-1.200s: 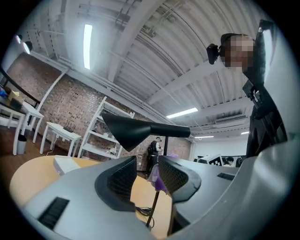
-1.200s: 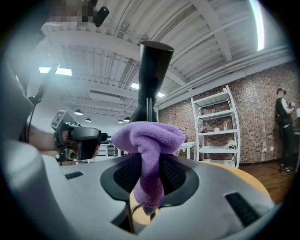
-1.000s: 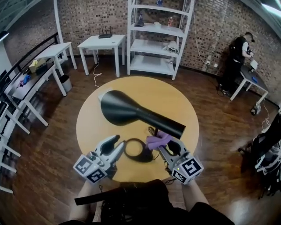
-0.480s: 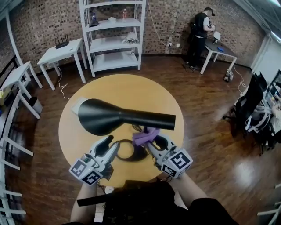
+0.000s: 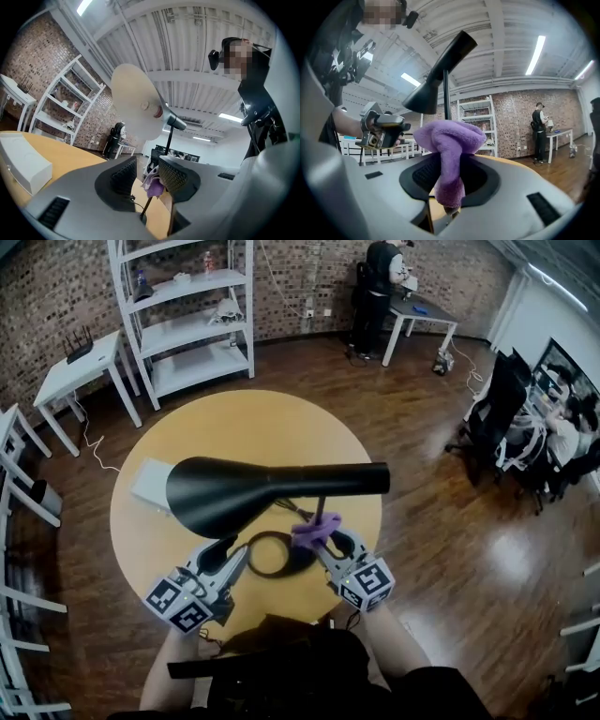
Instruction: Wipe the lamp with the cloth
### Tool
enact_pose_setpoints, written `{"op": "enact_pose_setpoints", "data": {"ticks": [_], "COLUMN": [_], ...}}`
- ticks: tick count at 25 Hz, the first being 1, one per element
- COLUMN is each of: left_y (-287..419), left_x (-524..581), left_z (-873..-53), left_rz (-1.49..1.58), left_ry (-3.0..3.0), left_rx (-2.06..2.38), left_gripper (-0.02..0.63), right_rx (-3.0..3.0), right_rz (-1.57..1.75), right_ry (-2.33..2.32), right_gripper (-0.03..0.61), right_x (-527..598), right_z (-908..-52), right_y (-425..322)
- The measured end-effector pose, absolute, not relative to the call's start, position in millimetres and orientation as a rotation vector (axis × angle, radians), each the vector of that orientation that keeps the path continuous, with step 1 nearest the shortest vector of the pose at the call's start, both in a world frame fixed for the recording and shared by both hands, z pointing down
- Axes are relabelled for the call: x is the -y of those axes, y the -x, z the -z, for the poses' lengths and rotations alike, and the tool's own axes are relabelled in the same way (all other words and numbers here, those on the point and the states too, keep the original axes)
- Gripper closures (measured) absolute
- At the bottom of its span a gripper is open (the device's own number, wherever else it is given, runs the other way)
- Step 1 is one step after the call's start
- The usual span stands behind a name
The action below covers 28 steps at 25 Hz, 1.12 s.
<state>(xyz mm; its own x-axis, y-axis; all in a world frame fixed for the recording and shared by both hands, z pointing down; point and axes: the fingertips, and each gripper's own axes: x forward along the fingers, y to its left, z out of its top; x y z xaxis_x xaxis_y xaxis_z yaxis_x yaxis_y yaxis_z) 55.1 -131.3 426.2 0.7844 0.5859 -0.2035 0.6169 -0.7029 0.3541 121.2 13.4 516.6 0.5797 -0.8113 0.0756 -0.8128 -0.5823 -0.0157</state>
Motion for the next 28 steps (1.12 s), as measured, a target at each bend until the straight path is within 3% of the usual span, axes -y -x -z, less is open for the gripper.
{"op": "enact_pose_setpoints", "data": {"ticks": [14, 28], "left_y": [-70.7, -70.5], "left_x": [115.2, 139.4], "left_z": [-449.5, -457.9], "left_rz": [-0.021, -0.040], "left_ry": [-2.538, -2.509], "left_rx": [-0.961, -0.974], "left_gripper": [0.482, 0.483], "right_rx": [1.216, 1.041], "right_rz": [-0.639, -0.793], "right_ry": [-2.715, -2.753], "right_gripper": [0.457, 0.472], "right_x": [-35.9, -44.0], "right_z": [-670.8, -668.3], "right_y": [-128.3, -121.4]}}
